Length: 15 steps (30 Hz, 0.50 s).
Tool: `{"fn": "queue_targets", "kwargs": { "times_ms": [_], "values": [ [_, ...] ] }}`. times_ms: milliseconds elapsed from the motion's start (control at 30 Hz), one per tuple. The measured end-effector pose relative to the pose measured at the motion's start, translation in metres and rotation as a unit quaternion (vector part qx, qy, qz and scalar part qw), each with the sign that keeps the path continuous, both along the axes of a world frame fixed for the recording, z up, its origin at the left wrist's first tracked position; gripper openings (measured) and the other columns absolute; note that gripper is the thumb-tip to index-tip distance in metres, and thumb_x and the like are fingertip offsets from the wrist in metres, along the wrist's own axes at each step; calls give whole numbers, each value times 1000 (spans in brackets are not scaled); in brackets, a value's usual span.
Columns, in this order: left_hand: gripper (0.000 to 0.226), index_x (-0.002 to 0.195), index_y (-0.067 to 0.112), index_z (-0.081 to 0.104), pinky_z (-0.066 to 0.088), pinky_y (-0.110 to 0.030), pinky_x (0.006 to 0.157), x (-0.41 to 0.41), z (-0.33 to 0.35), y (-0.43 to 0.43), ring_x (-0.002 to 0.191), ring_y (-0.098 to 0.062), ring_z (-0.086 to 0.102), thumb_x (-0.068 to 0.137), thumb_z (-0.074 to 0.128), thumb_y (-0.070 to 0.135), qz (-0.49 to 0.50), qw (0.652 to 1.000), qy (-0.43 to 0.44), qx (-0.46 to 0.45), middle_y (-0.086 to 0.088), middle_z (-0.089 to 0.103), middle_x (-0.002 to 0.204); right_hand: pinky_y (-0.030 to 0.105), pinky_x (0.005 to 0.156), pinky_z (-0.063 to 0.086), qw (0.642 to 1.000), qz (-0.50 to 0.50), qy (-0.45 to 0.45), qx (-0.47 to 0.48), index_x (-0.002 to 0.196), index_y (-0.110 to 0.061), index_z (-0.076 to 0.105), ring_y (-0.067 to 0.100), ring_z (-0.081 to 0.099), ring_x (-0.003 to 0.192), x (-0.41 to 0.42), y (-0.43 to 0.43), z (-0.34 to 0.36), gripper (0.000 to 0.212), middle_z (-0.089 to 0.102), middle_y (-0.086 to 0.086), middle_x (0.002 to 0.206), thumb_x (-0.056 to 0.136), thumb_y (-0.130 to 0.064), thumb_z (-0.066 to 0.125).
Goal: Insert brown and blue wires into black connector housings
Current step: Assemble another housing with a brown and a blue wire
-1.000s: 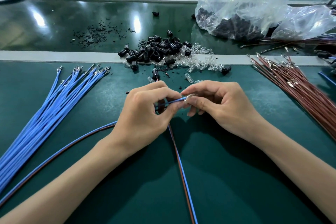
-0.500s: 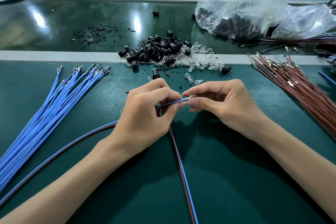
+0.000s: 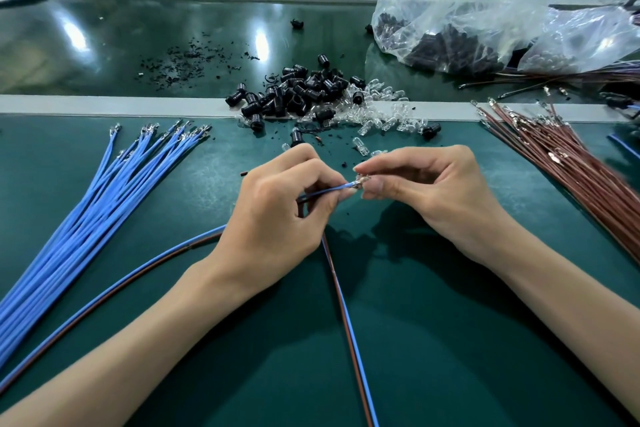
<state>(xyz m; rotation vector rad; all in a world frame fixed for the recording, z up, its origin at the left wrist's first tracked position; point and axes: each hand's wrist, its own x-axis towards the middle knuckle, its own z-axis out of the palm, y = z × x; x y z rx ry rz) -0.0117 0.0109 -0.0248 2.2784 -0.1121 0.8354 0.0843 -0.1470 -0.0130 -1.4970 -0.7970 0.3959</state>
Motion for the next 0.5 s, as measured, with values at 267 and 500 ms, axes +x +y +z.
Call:
{"fn": "queue_targets", "kwargs": {
  "times_ms": [267, 500],
  "values": [
    [6, 77, 5, 69, 36, -10, 57, 0, 1, 0, 60, -6, 45, 81, 70, 10, 1, 1000, 3, -6, 0, 53, 71, 9, 69, 48, 1000, 1, -13, -9, 85, -13, 72, 0, 66, 71, 0, 0, 0, 18, 73, -7, 75, 67, -11, 73],
    [5, 77, 6, 70, 35, -9, 56, 0, 1, -1, 59, -7, 46, 81, 71, 9, -4, 1000, 5, -4, 0, 54, 70, 12, 70, 50, 1000, 12, -14, -20, 85, -10, 73, 5, 68, 70, 1, -1, -1, 20, 73, 1, 76, 66, -9, 74]
  ]
}}
